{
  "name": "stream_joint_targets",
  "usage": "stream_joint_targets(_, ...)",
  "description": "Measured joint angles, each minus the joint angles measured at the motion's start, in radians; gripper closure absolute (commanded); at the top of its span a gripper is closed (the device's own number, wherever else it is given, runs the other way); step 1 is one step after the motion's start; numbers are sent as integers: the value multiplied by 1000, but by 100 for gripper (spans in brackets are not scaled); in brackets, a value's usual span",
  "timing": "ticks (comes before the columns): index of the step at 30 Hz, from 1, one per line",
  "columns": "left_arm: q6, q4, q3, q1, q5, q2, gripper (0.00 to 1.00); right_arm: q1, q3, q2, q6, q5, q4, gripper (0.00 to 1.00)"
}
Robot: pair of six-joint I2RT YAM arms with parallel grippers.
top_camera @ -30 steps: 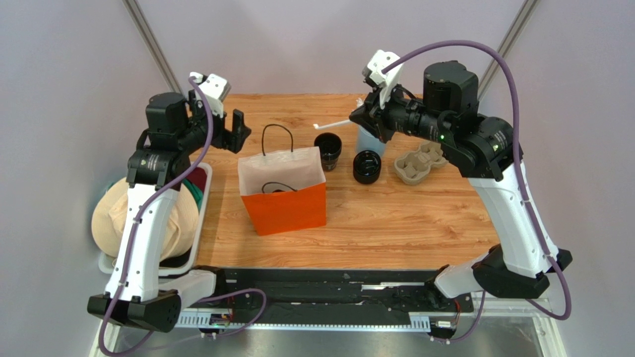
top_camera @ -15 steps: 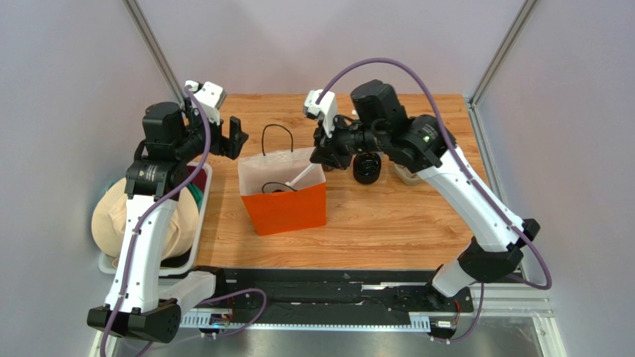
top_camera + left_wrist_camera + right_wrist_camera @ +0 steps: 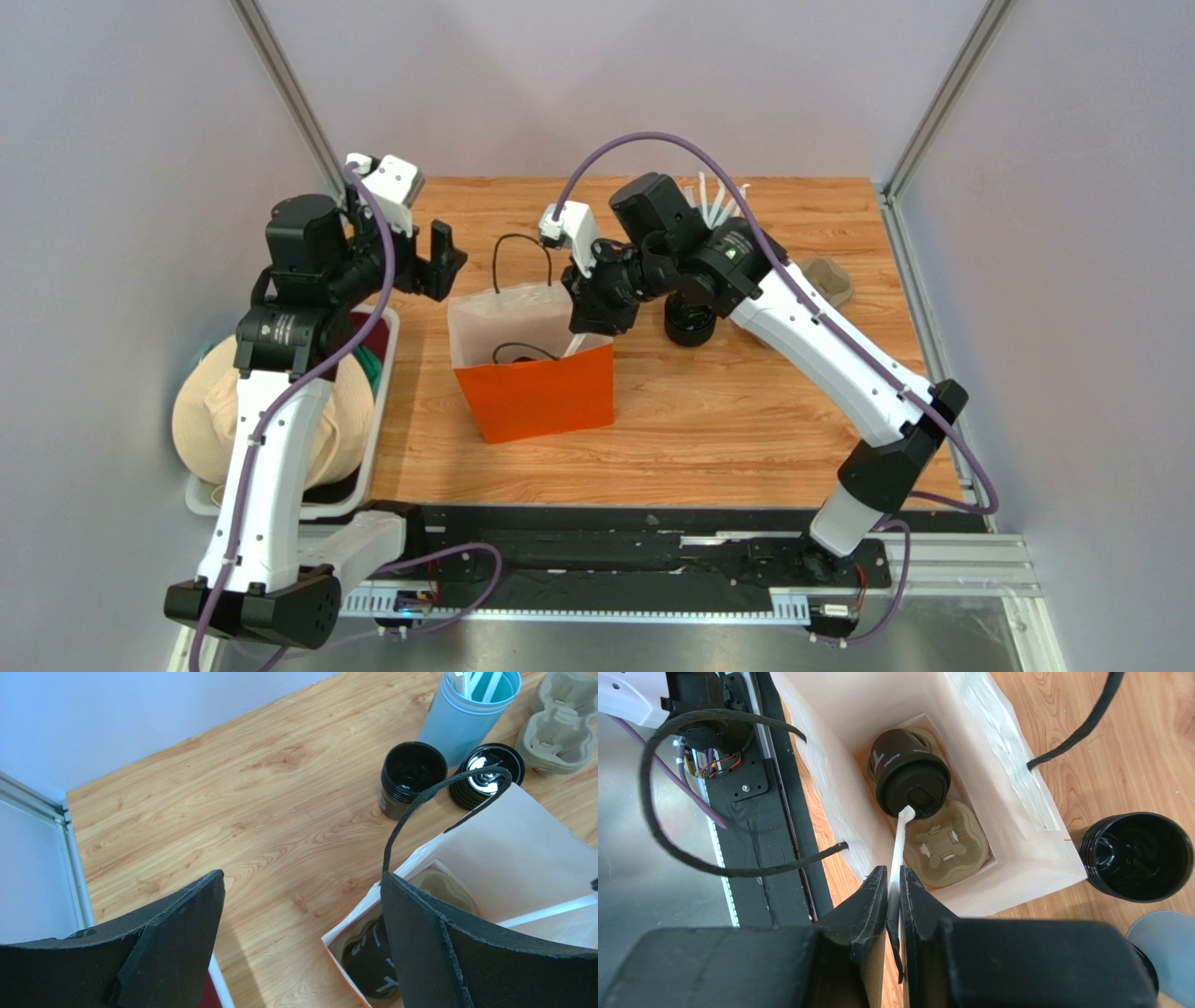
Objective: Pack the takeout coffee
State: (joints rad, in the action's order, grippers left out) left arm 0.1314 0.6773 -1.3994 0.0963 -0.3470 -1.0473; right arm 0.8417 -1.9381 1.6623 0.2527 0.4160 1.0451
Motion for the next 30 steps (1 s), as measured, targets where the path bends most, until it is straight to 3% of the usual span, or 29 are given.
stream_joint_targets(7, 0, -1, 0, 0, -10, 4, 9, 0, 5, 17, 6, 2, -7, 65)
stream_joint_targets(10, 0, -1, 0, -1, -11, 4, 8, 0, 2, 17, 10, -5, -6, 53)
stream_joint_targets(14, 3, 0, 0, -1, -18, 4, 2, 0, -20, 11, 27, -41, -1, 24)
stream_joint_targets(20, 8, 11, -3, -1, -13, 4, 1, -16, -23, -97, 52, -158, -8, 1)
stream_joint_targets(25, 14, 46, -26, -1, 18, 11, 1, -118, 6, -255, 55, -268, -58, 1)
stream_joint_targets(30, 33, 87, -75, -1, 66, 35, 1, -319, 16, -345, 40, -359, -125, 1)
